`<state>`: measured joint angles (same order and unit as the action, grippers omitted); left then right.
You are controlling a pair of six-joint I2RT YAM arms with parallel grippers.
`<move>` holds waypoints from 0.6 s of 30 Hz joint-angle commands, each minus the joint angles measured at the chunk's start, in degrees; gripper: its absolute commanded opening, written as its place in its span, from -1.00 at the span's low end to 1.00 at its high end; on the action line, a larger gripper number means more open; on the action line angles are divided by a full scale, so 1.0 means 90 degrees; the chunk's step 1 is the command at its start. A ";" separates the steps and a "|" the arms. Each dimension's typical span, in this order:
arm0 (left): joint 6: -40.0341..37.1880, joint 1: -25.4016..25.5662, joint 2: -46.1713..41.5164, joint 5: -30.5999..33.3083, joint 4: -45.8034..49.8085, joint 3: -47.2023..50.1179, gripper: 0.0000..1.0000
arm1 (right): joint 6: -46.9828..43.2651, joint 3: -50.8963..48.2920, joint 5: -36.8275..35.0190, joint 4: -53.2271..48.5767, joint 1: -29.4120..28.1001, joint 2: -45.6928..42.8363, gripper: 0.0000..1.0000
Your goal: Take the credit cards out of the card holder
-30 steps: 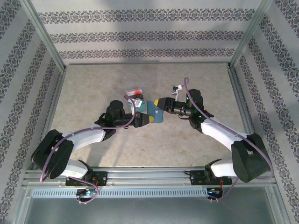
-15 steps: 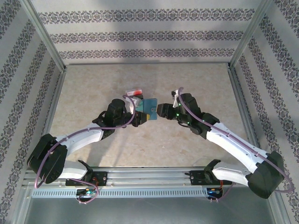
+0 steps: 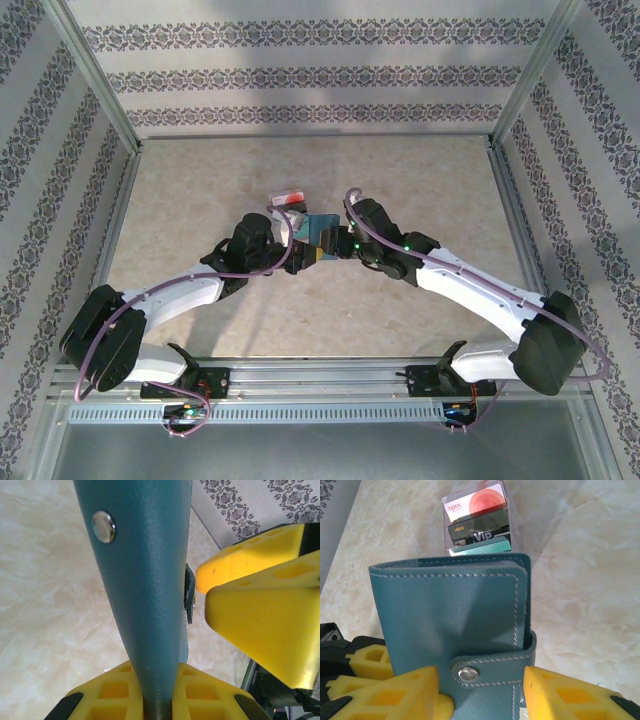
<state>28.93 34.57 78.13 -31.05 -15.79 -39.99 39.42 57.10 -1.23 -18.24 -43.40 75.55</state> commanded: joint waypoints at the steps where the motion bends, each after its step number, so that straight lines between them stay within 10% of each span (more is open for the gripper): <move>1: -0.0012 0.0105 0.0057 -0.0180 -0.0330 -0.0202 -1.00 | -0.0035 0.0280 -0.0016 0.0098 -0.0072 0.0173 -0.03; 18: 0.0126 0.0134 -0.0212 -0.0208 -0.0735 -0.0107 -1.00 | 0.0181 0.0009 -0.0084 0.0119 0.0136 0.0487 -0.23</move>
<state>30.41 34.87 79.00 -30.83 -15.88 -39.99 40.51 58.24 -1.30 -17.39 -42.78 79.20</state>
